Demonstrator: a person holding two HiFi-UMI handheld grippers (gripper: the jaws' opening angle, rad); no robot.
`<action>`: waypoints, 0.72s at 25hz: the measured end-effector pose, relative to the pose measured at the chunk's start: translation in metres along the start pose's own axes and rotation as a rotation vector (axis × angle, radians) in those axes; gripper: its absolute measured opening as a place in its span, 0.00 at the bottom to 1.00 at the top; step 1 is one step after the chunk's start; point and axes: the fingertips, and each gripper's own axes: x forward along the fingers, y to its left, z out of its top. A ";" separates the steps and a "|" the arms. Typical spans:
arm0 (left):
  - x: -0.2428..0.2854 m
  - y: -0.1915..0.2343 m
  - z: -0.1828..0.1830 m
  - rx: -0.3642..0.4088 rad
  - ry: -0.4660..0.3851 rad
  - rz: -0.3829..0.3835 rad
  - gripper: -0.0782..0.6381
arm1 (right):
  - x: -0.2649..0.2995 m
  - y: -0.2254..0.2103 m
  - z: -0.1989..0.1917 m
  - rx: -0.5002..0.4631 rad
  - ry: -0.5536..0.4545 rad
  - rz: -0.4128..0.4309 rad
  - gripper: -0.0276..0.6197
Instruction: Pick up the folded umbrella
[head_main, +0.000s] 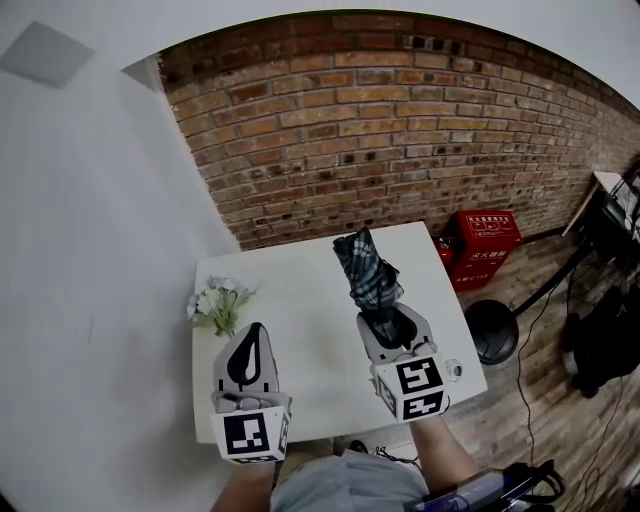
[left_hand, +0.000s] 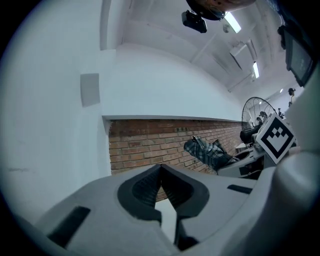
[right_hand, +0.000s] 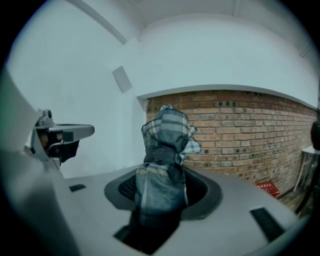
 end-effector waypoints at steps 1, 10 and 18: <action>-0.003 0.000 0.004 0.003 -0.007 0.006 0.12 | -0.005 0.001 0.004 -0.003 -0.013 0.001 0.33; -0.029 -0.003 0.040 0.015 -0.070 0.041 0.12 | -0.042 0.008 0.038 -0.038 -0.111 0.008 0.33; -0.051 -0.011 0.065 0.030 -0.126 0.056 0.12 | -0.079 0.015 0.073 -0.069 -0.217 0.003 0.33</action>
